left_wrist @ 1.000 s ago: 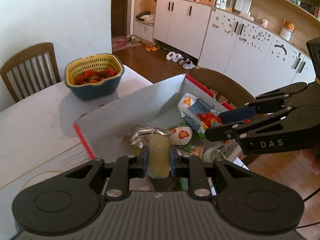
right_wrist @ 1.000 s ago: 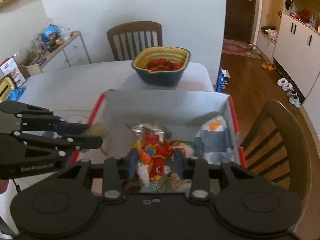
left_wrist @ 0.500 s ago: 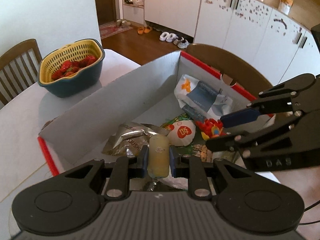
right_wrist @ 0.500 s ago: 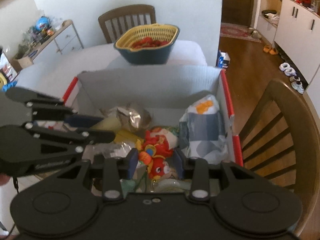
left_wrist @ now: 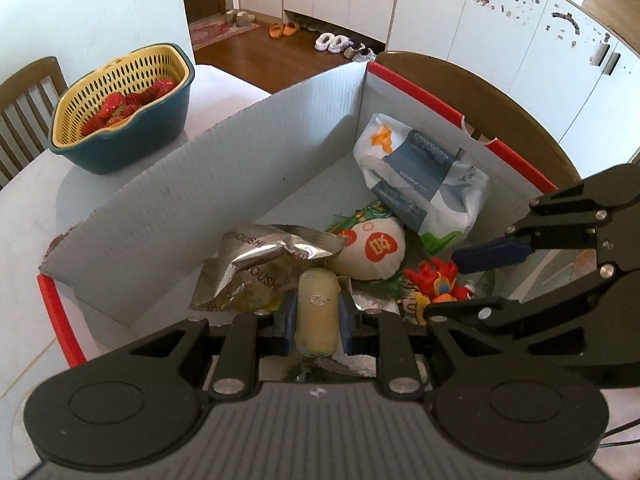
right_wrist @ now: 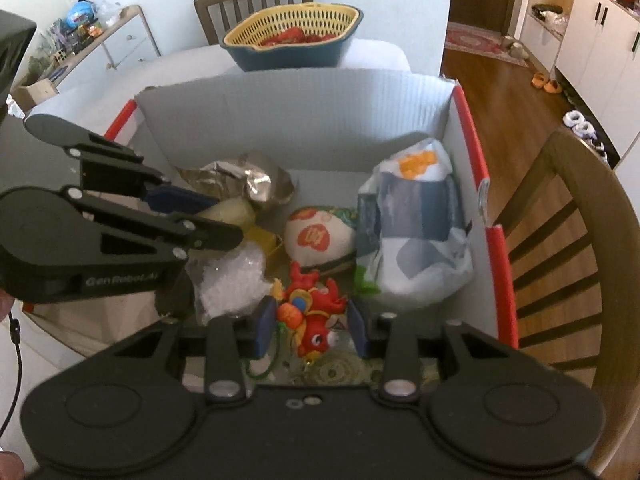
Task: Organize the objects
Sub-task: 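Lift and carry the yellow cylinder and red plush toy over the red box, then open the left tool to drop the yellow cylinder while the right tool releases the plush toy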
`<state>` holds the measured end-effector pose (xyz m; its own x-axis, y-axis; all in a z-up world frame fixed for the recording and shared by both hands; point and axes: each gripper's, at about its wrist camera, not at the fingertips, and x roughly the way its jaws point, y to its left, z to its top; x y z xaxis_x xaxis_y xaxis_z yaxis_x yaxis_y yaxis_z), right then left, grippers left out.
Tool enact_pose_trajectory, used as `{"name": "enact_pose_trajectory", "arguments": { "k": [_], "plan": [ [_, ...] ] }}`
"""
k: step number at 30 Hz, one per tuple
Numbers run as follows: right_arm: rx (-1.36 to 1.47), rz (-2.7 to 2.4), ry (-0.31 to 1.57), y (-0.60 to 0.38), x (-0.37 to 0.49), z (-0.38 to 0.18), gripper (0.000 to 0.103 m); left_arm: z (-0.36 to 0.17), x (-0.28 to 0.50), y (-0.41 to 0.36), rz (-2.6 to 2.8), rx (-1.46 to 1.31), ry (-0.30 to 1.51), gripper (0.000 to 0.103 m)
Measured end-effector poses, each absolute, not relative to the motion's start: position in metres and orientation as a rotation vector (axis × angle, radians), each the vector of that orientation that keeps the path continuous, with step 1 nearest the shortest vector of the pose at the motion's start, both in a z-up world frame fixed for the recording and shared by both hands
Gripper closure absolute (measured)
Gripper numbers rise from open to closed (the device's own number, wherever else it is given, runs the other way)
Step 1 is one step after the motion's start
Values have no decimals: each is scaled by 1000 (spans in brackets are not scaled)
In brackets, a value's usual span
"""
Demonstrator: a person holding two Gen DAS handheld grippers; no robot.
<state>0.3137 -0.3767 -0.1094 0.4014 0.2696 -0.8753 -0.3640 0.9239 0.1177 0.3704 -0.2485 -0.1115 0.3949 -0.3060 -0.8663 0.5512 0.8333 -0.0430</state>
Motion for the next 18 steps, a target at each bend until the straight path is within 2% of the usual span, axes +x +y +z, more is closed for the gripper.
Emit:
{"name": "enact_pose_trajectory", "arguments": {
  "k": [5,10,13,18],
  "plan": [
    [-98,396,1095,-375,313,-112,65,-112,369,-250,-542,269,1030,82],
    [-73,385,1093,-379,310,-106,48,-108,365,-248,-540,264,1013,82],
    [-56,372,1077,-381,306,-100,45,-105,361,-244,-542,246,1007,82],
    [-48,364,1056,-382,296,-87,42,-96,353,-237,-548,210,985,75]
  ]
}}
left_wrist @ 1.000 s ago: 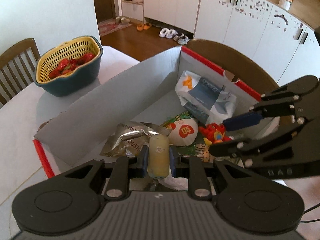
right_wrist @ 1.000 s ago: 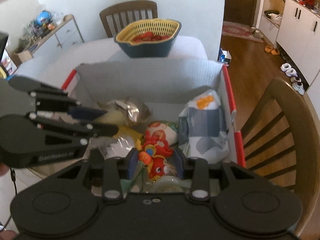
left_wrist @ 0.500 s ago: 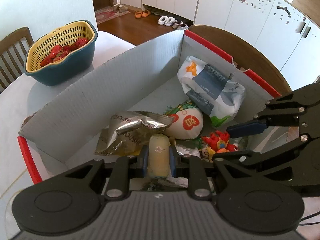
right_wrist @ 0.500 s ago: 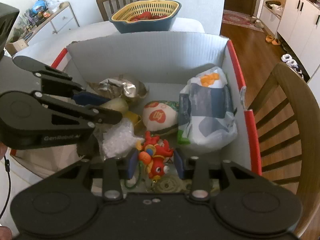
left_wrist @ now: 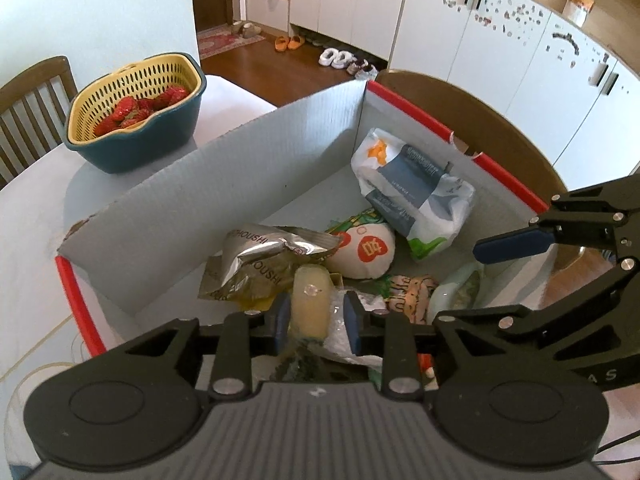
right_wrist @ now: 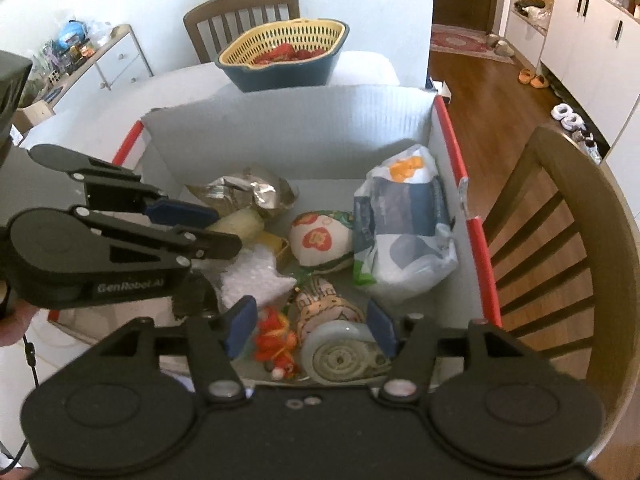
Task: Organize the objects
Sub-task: 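Open the left tool to drop the yellow cylinder while the right tool releases the plush toy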
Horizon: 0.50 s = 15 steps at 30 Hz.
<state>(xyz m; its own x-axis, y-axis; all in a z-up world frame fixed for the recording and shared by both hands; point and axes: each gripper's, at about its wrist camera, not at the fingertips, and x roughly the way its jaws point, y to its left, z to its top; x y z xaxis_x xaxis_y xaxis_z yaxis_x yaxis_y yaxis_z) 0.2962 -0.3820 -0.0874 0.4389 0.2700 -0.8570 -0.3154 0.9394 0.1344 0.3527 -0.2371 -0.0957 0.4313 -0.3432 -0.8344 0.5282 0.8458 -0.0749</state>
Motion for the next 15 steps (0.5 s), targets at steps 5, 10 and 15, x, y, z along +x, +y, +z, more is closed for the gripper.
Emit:
{"name": "enact_pose_trajectory", "arguments": {
  "k": [5,10,15],
  "plan": [
    [-47,362,1029,-378,285,-74,40,-87,341,-231,-565,196,964,75],
    [-47,357,996,-372,273,-60,40,-77,328,-223,-583,173,937,74],
    [-55,352,940,-365,255,-44,40,-62,313,-210,-592,167,886,74]
  ]
}}
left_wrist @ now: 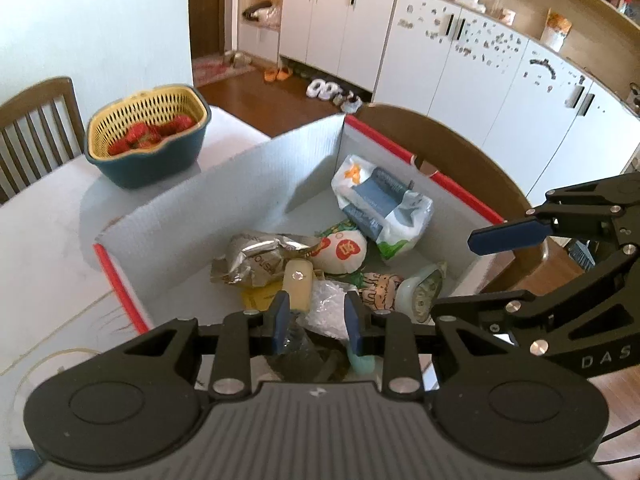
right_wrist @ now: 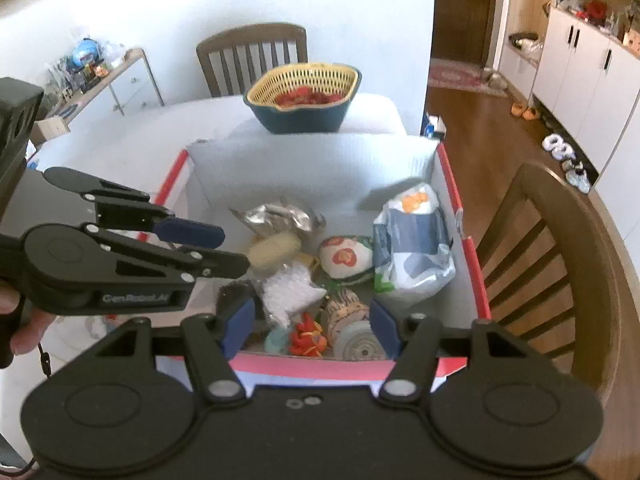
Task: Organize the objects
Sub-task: 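Open the left tool to drop the yellow cylinder while the right tool releases the plush toy, then withdraw both open tools up and away from the red box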
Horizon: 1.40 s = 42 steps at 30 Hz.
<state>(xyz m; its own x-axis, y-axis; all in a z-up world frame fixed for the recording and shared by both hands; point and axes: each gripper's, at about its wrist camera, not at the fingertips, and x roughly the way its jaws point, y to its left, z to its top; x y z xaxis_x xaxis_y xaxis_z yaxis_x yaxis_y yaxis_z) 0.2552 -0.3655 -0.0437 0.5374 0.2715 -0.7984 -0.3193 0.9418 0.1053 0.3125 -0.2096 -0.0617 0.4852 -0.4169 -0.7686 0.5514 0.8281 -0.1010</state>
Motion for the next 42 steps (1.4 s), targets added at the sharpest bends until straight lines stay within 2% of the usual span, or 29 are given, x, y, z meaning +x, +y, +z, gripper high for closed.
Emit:
{"name": "enact_pose_trajectory", "arguments": {
  "k": [3,6,13,14,15,17,20,24,29,31,32,33,42],
  "plan": [
    [-48,348,906,-362,245,-35,39,-52,303,-199,-598,167,851,74],
    [-34,346,862,-357,233,-25,32,-44,294,-189,-603,160,825,74],
    [-7,347,778,-343,209,-9,26,-34,274,-158,-596,120,784,73],
    [0,352,766,-341,205,-7,26,-32,272,-154,-593,116,780,67],
    [5,353,756,-338,201,-5,24,-31,269,-149,-588,107,774,50],
    [14,348,737,-335,195,-3,22,-28,264,-140,-583,94,751,30],
    [22,341,713,-328,187,1,19,-23,258,-128,-574,82,731,30],
    [40,341,697,-320,180,5,16,-17,252,-113,-562,61,716,19],
    [31,339,666,-308,169,9,11,-11,243,-97,-548,46,704,17],
    [26,340,652,-302,165,10,8,-10,240,-91,-544,34,696,10],
    [24,338,645,-300,162,11,6,-10,238,-88,-540,26,693,2],
    [27,336,639,-298,160,11,2,-10,236,-85,-538,20,689,0],
    [30,312,607,-283,142,10,1,-16,220,-71,-538,-19,688,0]
  ]
}}
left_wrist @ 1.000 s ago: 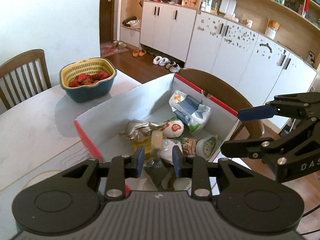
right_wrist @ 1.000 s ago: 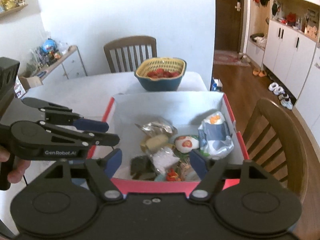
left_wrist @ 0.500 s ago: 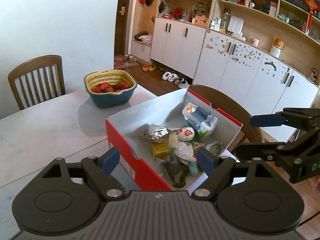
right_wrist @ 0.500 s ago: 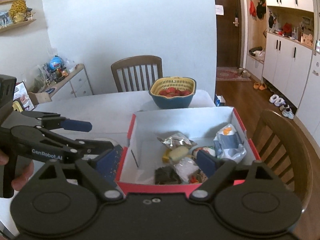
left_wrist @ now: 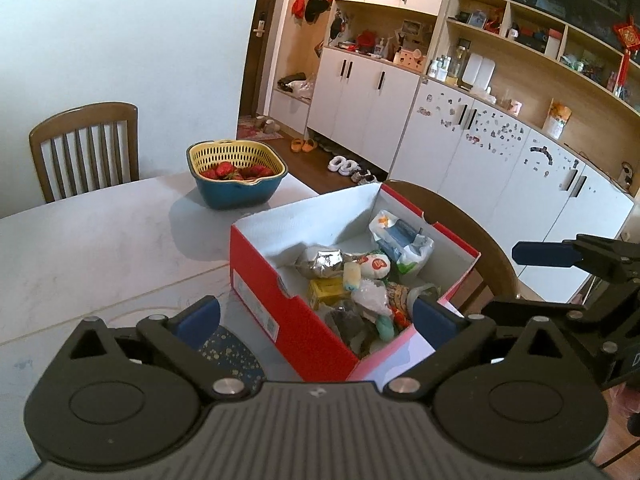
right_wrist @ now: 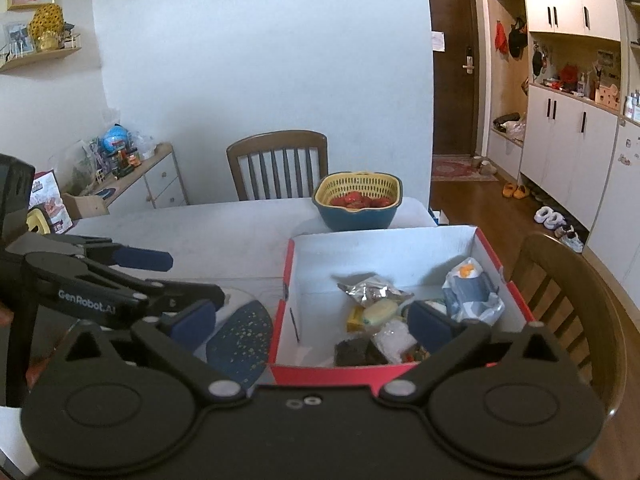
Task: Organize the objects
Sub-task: 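Withdraw both open tools up and away from the red box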
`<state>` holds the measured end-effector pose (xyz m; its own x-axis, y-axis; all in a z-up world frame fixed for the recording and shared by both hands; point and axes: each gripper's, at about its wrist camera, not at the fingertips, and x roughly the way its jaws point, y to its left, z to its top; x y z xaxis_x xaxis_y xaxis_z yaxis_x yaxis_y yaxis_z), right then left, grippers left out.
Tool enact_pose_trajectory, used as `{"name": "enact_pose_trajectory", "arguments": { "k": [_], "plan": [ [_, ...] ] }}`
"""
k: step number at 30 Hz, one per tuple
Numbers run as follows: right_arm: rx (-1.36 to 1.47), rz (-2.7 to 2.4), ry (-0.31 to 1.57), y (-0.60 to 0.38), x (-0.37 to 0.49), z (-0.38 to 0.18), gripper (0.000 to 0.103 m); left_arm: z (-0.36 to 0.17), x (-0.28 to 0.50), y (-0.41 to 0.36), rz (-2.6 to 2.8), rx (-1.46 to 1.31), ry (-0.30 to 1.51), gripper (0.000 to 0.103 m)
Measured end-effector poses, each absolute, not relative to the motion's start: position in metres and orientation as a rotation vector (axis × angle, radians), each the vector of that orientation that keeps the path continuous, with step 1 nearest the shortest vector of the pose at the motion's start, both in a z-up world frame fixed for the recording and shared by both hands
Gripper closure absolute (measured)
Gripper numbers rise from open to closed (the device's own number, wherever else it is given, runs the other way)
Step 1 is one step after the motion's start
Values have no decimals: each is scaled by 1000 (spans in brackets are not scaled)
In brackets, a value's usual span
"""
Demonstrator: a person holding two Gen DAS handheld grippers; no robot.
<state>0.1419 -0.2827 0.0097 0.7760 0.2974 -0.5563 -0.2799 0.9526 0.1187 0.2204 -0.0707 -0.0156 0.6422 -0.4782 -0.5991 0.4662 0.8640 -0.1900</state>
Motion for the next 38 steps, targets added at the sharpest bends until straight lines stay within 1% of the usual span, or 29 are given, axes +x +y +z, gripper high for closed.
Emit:
{"name": "enact_pose_trajectory", "arguments": {
  "k": [19,38],
  "plan": [
    [103,240,596,-292,109,-2,1,-16,189,-86,-558,108,626,0],
    [160,179,623,-317,99,-12,1,-23,191,-103,-560,124,638,0]
  ]
}}
